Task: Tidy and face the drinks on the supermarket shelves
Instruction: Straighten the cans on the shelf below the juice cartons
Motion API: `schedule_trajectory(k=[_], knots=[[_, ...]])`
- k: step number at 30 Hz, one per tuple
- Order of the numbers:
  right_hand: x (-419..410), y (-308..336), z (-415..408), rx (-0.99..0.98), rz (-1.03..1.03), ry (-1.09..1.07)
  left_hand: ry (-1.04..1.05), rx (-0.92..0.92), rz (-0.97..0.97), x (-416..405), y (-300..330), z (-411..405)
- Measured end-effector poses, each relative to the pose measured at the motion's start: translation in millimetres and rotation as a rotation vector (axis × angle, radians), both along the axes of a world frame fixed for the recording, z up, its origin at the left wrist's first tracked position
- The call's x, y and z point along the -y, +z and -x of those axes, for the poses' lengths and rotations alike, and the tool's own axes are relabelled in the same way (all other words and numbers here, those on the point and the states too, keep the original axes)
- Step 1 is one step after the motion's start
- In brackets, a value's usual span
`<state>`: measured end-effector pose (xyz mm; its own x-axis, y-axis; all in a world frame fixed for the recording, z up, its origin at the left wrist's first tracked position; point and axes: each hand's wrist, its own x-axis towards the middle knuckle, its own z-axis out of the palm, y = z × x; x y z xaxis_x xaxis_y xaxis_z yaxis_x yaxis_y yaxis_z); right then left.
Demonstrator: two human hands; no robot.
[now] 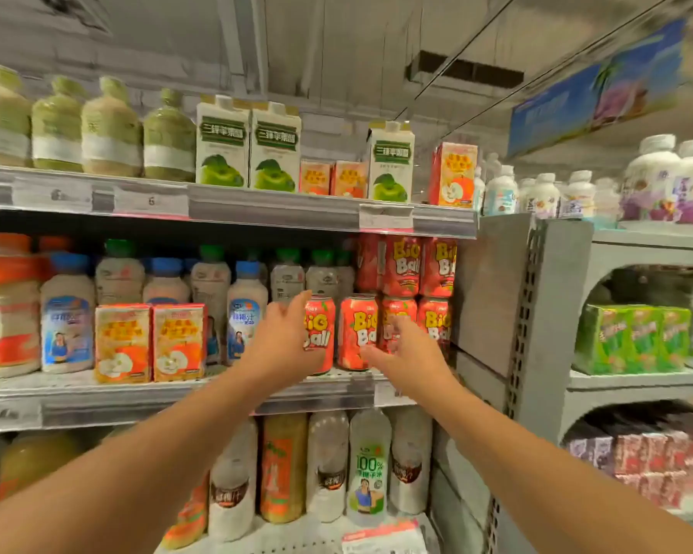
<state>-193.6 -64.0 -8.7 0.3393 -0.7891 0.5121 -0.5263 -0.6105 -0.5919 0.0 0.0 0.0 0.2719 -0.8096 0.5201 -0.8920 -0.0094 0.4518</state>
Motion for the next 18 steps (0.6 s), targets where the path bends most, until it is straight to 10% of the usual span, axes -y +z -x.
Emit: schedule_trajectory(k=[18], knots=[[70, -39, -49, 0.166, -0.055, -0.029, -0.067, -0.263, 0.214, 48, -36, 0]])
